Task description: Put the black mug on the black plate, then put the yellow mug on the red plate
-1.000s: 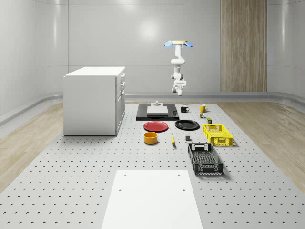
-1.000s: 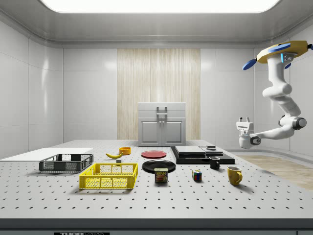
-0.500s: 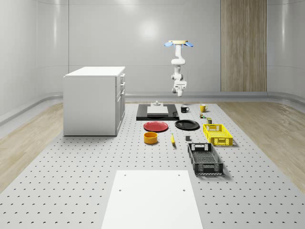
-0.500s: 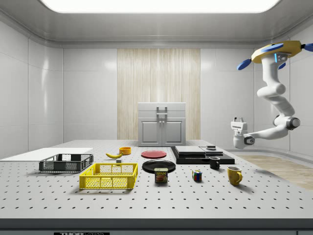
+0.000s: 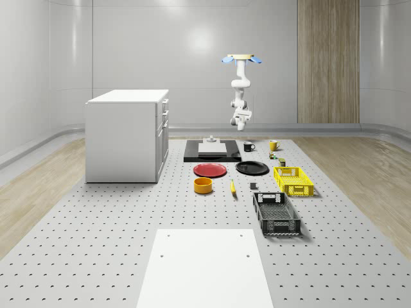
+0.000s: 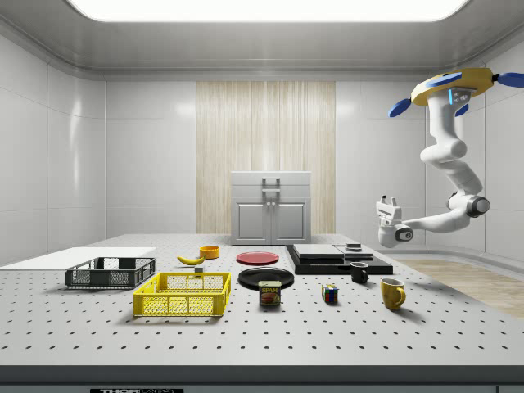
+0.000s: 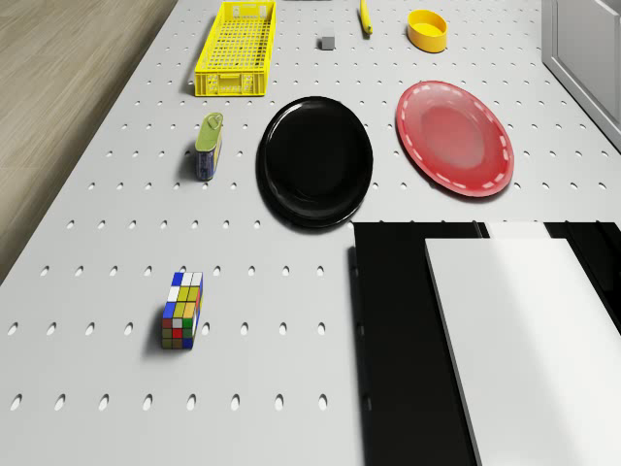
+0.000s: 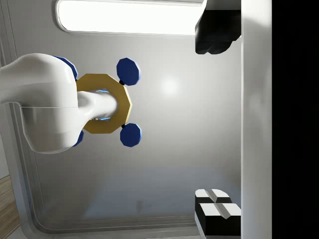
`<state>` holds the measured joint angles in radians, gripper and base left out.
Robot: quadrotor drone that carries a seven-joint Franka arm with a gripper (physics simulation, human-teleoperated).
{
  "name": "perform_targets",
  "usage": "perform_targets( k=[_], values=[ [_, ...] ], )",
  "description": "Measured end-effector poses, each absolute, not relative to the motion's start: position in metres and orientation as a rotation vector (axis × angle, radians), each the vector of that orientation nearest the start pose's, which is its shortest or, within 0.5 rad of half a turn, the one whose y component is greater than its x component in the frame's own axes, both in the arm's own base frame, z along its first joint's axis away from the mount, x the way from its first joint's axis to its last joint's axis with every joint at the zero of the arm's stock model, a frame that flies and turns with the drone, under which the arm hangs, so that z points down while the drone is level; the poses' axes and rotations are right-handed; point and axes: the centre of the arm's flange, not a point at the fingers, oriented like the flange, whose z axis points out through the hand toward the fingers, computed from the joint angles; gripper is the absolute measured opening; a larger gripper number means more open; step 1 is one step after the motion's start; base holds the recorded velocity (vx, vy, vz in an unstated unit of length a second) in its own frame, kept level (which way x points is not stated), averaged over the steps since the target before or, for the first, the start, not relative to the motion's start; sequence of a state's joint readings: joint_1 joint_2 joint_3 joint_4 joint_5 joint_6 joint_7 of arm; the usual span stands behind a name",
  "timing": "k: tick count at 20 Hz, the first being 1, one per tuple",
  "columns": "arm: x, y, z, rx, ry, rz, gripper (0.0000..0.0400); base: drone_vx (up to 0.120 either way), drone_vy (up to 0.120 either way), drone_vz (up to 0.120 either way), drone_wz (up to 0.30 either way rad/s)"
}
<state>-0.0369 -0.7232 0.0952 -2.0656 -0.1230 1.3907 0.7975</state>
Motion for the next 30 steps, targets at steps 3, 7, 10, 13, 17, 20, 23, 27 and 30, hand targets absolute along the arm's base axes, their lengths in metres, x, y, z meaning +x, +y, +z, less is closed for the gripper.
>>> perform_targets(
  k=[3,7,10,13,17,20,23,27,30],
  values=[
    [0.301,0.030,0.687,-3.129,1.299,-0.280,0.0400,0.120,0.000,0.000,0.000],
    [0.301,0.055,0.675,-3.343,1.391,-0.508,0.0400,0.120,0.000,-0.060,0.000],
    [0.302,0.079,0.651,-3.581,1.495,-0.843,0.0400,0.120,0.000,-0.120,0.000],
    [0.303,0.097,0.609,-3.825,1.606,-1.436,0.0400,0.120,0.000,-0.120,0.000],
    [0.305,0.086,0.543,-3.789,1.620,-2.763,0.0400,0.120,0.000,-0.120,0.000],
    [0.306,0.061,0.513,-3.194,1.397,-3.926,0.0400,0.120,0.000,-0.120,0.000],
    [0.307,0.038,0.500,0.374,-0.167,0.784,0.0400,0.120,0.000,-0.120,0.000],
    [0.307,0.019,0.493,0.183,-0.084,0.786,0.0400,0.030,0.000,-0.120,0.000],
    [0.307,0.011,0.492,0.106,-0.050,0.786,0.0400,0.000,-0.013,-0.120,0.000]
  ],
)
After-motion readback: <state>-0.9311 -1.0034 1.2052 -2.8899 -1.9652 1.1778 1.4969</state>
